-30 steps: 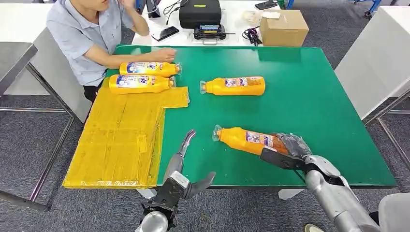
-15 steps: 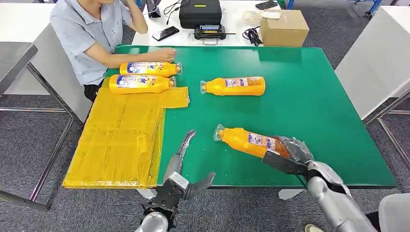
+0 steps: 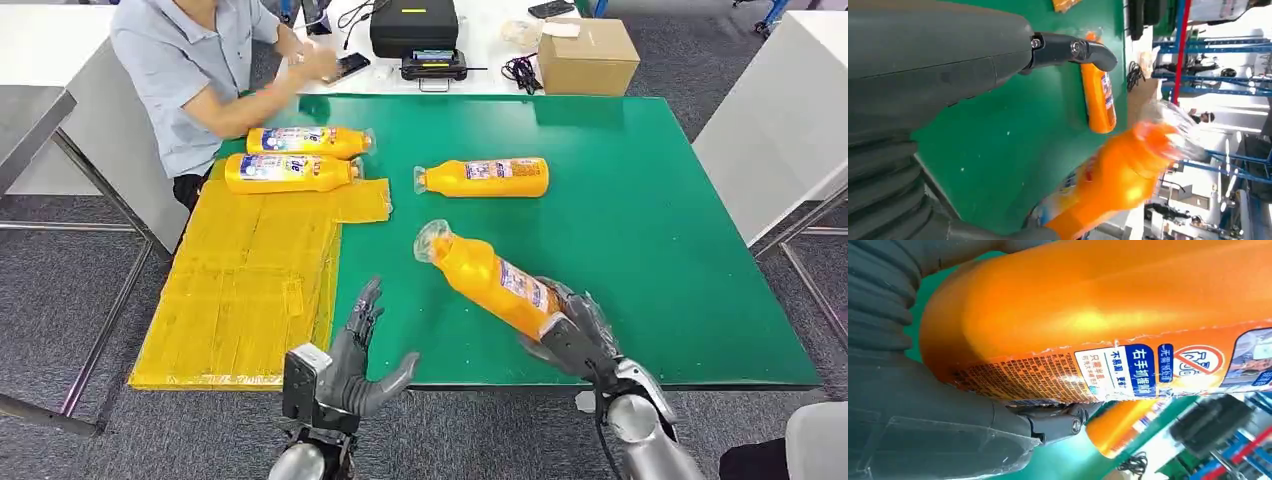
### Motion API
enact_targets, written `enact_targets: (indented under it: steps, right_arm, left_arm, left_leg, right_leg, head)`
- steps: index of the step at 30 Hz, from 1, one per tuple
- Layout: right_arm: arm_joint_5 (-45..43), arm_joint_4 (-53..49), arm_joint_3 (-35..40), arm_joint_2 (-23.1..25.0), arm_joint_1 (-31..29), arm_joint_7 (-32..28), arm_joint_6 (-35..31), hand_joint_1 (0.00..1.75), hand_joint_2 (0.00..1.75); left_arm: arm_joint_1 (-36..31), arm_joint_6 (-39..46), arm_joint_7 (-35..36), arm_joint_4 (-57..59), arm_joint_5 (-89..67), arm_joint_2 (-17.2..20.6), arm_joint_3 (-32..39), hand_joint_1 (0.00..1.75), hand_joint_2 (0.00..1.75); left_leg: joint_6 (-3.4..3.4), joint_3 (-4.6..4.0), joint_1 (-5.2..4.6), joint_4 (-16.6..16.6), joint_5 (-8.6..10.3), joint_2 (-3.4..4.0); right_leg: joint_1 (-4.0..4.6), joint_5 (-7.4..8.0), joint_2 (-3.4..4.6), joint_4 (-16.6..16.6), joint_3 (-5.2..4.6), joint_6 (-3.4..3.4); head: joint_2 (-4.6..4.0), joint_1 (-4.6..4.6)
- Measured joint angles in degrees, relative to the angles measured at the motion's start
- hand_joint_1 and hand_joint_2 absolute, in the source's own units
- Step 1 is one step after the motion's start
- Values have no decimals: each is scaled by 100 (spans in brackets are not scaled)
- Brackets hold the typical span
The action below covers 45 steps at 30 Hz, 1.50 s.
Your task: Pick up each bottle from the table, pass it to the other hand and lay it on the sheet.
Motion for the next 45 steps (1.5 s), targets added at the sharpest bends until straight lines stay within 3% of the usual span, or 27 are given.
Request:
enact_targets:
  steps: [9,19,33,45]
  right_arm:
    - [-330,-212,-24,302,10,-170,190,175,175]
    - [-457,-48,15,332,-254,-199,389,175,175]
    - [-74,496,802,363,-865,-151,385,175,175]
    - [-146,741,1060,374,-1042,-288,417,175,175]
  left_arm:
    - [80,-269,2,-63,734,13,98,0,175]
    - [-174,-360,-210,-26,974,11,11,0,175]
    - [-881,-236,-177,603,1219,-181,-116,0,175]
    - [-1117,-229,-192,894,1235,-238,-188,0,175]
  left_leg:
    - [0,0,1,0,0,0]
    - [1,0,-1,1,2,0]
    - [0,-1,0,1,4,0]
    - [1,-5,1,2,3,1]
  right_leg:
    - [1,0,0,0,-2,0]
    - [0,1,0,0,-1,1]
    - [0,1,0,1,-2,1]
    - [1,1,0,1,-6,1]
  head:
    - [0,0]
    - [0,0]
    - [0,0]
    - [0,0]
